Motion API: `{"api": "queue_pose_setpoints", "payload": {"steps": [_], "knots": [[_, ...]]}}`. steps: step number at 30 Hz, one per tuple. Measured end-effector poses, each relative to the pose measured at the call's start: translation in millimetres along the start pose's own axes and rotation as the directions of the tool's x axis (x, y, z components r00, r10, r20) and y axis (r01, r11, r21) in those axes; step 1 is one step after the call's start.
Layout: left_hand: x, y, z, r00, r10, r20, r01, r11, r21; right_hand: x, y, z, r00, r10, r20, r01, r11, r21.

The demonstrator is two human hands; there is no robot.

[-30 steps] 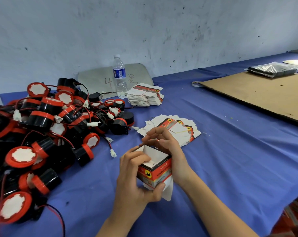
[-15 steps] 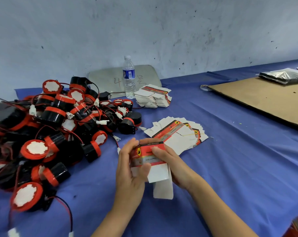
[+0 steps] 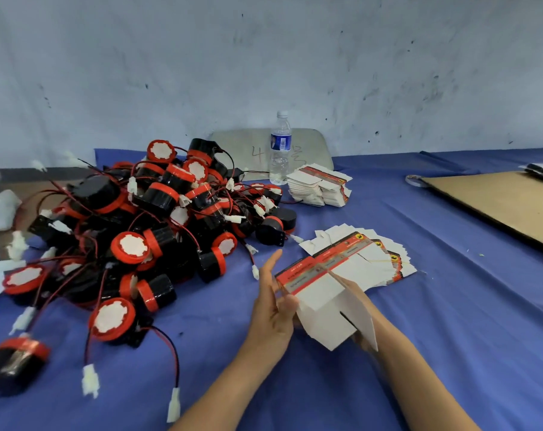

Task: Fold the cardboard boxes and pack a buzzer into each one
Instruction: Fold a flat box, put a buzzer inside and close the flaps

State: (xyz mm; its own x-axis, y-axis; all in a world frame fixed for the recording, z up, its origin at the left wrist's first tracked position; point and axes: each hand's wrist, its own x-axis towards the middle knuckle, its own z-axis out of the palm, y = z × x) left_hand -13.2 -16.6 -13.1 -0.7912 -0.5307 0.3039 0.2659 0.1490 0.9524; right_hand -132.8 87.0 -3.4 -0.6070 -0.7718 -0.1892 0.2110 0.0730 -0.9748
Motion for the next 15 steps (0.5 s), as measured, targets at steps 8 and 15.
{"api": "queue_pose_setpoints", "payload": {"steps": [8,15], "knots": [[11,4,-1,0.919,-0.394,-0.026,0.377,0.895,-0.237,-11,-15,6,0.997,-0.053,0.051,0.06,0.987,-0.148],[21,-3,-1,0.918,-0.363,-0.162,0.361,0.932,-0.043,-24,-25,26,0.994,-0.113,-0.004,0.106,0.946,-0.305]]}}
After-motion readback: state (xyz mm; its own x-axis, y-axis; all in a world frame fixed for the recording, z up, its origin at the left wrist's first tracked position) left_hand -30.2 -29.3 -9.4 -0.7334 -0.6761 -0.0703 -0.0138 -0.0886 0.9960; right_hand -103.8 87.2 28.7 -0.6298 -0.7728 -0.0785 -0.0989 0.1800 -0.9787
